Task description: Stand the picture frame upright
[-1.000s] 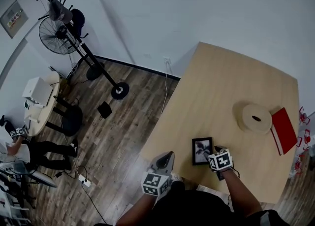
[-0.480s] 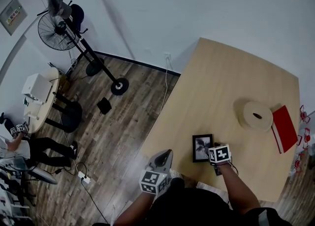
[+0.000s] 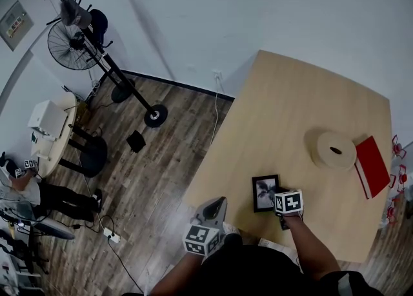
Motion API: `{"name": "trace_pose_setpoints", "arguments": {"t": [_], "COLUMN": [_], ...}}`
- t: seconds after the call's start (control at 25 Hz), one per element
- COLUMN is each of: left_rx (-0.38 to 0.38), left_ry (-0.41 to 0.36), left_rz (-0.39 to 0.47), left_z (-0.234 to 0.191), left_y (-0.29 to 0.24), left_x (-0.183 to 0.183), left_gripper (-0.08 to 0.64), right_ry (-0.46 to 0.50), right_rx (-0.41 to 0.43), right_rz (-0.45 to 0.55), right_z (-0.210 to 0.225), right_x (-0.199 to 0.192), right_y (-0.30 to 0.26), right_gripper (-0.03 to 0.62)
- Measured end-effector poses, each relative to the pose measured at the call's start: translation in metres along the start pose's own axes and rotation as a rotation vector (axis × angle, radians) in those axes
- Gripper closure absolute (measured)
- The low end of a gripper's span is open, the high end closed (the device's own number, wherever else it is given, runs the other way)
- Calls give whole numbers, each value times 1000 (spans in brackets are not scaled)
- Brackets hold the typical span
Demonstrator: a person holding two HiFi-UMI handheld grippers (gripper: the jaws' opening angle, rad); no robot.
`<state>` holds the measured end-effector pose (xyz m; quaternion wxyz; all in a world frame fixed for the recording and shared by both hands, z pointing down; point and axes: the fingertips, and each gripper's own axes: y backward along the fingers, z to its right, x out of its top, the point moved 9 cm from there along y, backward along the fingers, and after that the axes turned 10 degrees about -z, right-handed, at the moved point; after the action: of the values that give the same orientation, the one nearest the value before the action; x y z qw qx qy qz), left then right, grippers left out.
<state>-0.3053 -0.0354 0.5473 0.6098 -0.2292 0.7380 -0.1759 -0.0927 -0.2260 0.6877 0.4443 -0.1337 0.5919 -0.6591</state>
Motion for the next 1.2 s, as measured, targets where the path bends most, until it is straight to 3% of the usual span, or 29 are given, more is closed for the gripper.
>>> {"name": "trace_pose_setpoints", "arguments": {"t": [0.52, 0.8, 1.2], "left_rx": [-17, -31, -116], "left_ry": [-28, -35, -85], "left_rz": [0, -6, -31], "left_z": [2, 1, 18], "left_y": [1, -2, -32], "left_x": [4, 7, 18], "left_gripper": [555, 555, 555], "right_ry": [-67, -22, -96], "right_rx": [9, -17, -87], "right_rz": [27, 100, 251], "right_z": [6, 5, 35], "right_x": [-3, 0, -4], "right_y": [8, 26, 75], "right_gripper": [515, 523, 522]}}
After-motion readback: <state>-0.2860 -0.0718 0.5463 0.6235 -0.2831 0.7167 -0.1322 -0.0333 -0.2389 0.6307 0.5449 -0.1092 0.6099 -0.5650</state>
